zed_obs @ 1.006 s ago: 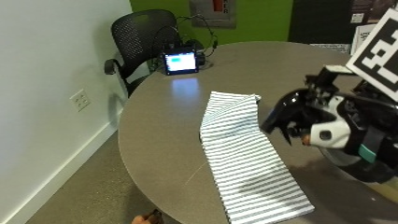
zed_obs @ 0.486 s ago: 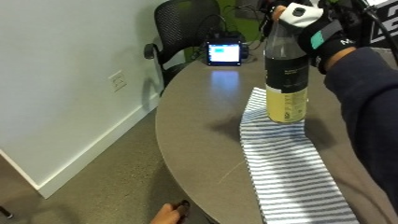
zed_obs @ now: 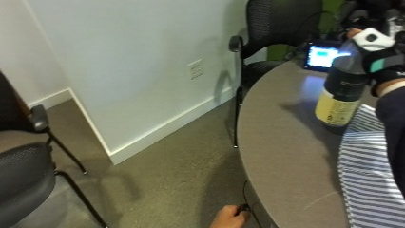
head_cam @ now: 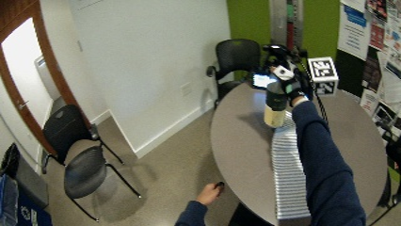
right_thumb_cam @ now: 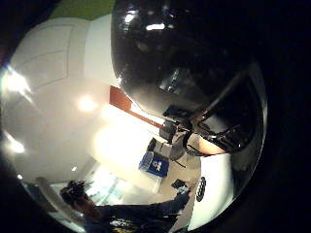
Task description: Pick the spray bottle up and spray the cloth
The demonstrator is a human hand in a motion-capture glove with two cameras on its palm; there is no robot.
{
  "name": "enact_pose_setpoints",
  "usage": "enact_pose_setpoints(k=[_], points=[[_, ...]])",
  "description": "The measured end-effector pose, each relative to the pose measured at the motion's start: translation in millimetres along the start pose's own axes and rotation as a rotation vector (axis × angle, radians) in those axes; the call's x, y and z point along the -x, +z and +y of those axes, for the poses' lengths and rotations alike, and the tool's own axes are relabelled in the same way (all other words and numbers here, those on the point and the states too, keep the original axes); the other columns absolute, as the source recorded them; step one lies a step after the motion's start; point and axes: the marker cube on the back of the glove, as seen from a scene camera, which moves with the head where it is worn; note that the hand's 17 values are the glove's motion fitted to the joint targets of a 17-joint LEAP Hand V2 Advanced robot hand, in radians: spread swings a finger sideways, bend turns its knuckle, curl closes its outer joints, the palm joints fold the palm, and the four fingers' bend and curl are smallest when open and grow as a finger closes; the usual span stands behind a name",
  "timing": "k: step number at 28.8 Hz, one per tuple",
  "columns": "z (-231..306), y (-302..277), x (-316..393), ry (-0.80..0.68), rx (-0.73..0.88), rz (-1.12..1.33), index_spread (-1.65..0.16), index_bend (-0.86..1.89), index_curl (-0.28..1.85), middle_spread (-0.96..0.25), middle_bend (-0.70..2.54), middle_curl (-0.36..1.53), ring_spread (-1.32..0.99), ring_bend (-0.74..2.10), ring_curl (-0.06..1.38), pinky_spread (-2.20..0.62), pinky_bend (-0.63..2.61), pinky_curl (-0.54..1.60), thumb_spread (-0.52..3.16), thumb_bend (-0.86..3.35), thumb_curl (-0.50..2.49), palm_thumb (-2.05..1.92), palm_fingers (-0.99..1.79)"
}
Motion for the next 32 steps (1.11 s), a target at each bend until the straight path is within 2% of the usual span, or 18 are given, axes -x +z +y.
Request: enact_pose_setpoints(k=[6, 14, 23, 26, 32], points=[[5.3, -60.4, -59.0, 0.048, -0.215, 0.007, -0.29, 0.18, 0.54, -0.14, 0.52, 0.47, -0.22, 0.54, 0.41, -0.33, 0.42, 0.37, 0.72, -0.03, 0.65, 0.93, 1.32], [17.6, -87.9, -94.0, 0.058, -0.296, 0.064, -0.29, 0.18, 0.53, -0.13, 0.51, 0.47, -0.22, 0.54, 0.42, -0.34, 0.42, 0.38, 0.72, -0.03, 0.63, 0.94, 1.32], [11.7, -68.5, -82.5, 0.075, -0.229, 0.094, -0.29, 0.16, 0.51, -0.16, 0.45, 0.46, -0.22, 0.51, 0.42, -0.32, 0.43, 0.38, 0.67, -0.03, 0.63, 0.95, 1.20], [15.0, -60.8, -78.7, 0.070, -0.167, 0.106, -0.31, 0.16, 0.50, -0.16, 0.41, 0.45, -0.22, 0.46, 0.40, -0.18, 0.29, 0.35, 0.71, -0.03, 0.63, 0.95, 0.89], [23.3, -43.7, -66.3, 0.049, -0.070, 0.143, -0.33, 0.15, 0.48, -0.16, 0.35, 0.43, -0.20, 0.35, 0.38, 0.05, 0.21, 0.34, 0.83, -0.03, 0.61, 0.89, 0.69]])
